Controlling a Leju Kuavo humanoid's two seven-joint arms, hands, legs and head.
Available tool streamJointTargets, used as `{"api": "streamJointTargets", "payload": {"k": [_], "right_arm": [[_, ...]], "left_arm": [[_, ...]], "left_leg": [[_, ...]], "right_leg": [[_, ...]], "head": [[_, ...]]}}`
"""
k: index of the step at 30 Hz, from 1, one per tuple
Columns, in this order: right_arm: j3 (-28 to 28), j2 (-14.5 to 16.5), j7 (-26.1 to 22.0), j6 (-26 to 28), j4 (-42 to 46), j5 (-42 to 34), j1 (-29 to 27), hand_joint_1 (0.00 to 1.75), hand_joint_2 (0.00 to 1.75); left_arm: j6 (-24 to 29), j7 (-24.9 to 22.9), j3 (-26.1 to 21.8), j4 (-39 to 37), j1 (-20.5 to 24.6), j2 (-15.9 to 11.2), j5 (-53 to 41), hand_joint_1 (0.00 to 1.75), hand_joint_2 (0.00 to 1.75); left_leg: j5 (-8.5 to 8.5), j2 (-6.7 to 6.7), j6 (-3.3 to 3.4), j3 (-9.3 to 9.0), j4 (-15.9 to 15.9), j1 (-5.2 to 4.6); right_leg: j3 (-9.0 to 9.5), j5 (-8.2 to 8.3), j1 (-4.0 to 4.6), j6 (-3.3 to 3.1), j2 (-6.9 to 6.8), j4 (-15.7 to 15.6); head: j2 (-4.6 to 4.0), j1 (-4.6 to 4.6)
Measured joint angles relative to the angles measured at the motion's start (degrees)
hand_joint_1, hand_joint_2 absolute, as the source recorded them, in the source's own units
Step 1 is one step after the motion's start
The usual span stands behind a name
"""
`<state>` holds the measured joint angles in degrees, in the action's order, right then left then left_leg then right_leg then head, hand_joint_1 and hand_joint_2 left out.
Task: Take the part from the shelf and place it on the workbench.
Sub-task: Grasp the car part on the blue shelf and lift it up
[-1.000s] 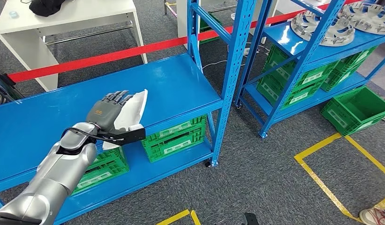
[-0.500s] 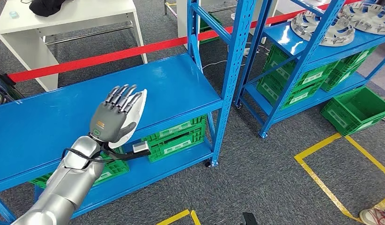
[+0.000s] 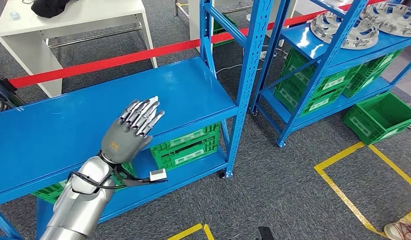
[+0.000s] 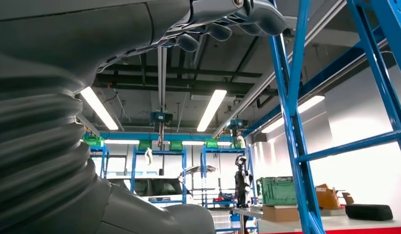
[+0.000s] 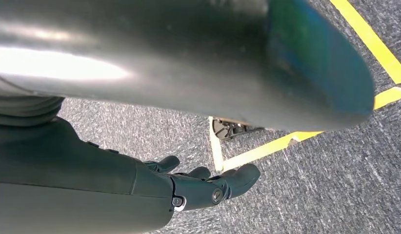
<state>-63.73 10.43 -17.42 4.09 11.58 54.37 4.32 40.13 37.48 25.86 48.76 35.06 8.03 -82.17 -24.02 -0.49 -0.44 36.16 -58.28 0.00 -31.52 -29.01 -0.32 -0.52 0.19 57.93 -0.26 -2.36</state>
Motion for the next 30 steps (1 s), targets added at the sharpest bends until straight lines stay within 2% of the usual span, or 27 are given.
{"api": "streamJointTargets", "payload": {"k": [5, 7, 10, 14, 16, 19, 22, 26, 30], "right_arm": [[0.0, -0.02, -0.21, -0.33, 0.0, -0.16, 0.01, 0.0, 0.0], [0.0, -0.02, -0.2, -0.56, 0.0, -0.31, 0.03, 0.0, 0.0], [0.0, -0.03, -0.08, -0.72, 0.0, -0.37, 0.0, 0.0, 0.0], [0.0, -0.04, -0.04, -0.75, 0.0, -0.37, -0.01, 0.0, 0.0], [-0.01, -0.06, -0.04, -0.78, 0.0, -0.44, 0.0, 0.0, 0.0], [-0.11, -0.1, -0.04, -0.75, 0.0, -0.84, -0.03, 0.0, 0.0], [-0.55, -0.13, -0.02, -0.55, 0.0, -1.34, -0.06, 0.0, 0.0], [-1.09, -0.15, 0.23, -0.37, 0.0, -1.64, -0.06, 0.0, 0.0], [-1.53, -0.14, 0.43, 0.22, 0.0, -1.95, -0.03, 0.0, 0.0]], "left_arm": [[-0.77, -3.04, -0.32, -2.96, 1.3, 0.25, 1.91, 0.0, 1.75], [-4.83, -4.15, 0.09, -6.22, 3.09, 0.28, 4.78, 0.0, 1.75], [-14.96, -4.29, 0.92, -8.86, 4.75, 0.08, 10.13, 0.0, 1.75], [-19.86, -4.23, 2.01, -10.11, 5.86, -0.32, 13.13, 0.0, 1.75], [-26.74, -4.27, 2.99, -10.78, 6.64, -0.74, 15.51, 0.0, 1.75], [-41.15, -3.98, 5.59, -11.66, 8.21, -2.13, 19.95, 0.0, 1.75], [-49.8, -2.23, 8.55, -12.15, 10.05, -3.65, 23.7, 0.0, 1.75], [-53.76, -0.61, 11.77, -11.76, 12.22, -5.18, 28.77, 0.0, 1.75], [-51.8, -0.82, 14.8, -10.1, 13.05, -6.21, 33.13, 0.0, 1.75]], "left_leg": [[0.0, 0.01, 0.0, -0.01, 0.0, 0.0], [0.0, 0.01, 0.0, -0.01, 0.0, 0.0], [0.01, 0.06, 0.0, -0.01, 0.0, 0.0], [0.0, 0.04, 0.0, 0.0, 0.0, 0.0], [0.0, 0.03, 0.0, 0.0, 0.0, 0.0], [-0.01, 0.07, -0.01, 0.0, 0.0, 0.0], [-0.01, 0.07, -0.01, 0.0, 0.0, 0.01], [0.0, 0.07, -0.02, 0.0, 0.01, 0.01], [-0.01, 0.04, -0.01, 0.0, 0.01, 0.0]], "right_leg": [[-0.04, 0.0, 0.0, 0.0, 0.0, 0.0], [-0.04, 0.0, 0.0, 0.0, -0.01, 0.0], [-0.02, 0.01, 0.0, 0.0, 0.01, 0.0], [-0.02, 0.01, -0.01, 0.0, 0.02, 0.0], [-0.02, 0.0, 0.0, 0.0, 0.02, 0.0], [-0.05, 0.0, 0.0, 0.0, 0.03, 0.0], [-0.05, 0.0, 0.01, 0.0, 0.04, 0.0], [-0.04, 0.0, 0.01, 0.0, 0.03, 0.01], [-0.01, 0.0, 0.0, 0.0, 0.03, 0.01]], "head": [[0.0, 0.01], [0.0, 0.0], [0.0, 0.0], [0.0, 0.0], [0.0, 0.0], [0.0, 0.01], [0.0, 0.0], [0.0, 0.01], [0.0, 0.0]]}}
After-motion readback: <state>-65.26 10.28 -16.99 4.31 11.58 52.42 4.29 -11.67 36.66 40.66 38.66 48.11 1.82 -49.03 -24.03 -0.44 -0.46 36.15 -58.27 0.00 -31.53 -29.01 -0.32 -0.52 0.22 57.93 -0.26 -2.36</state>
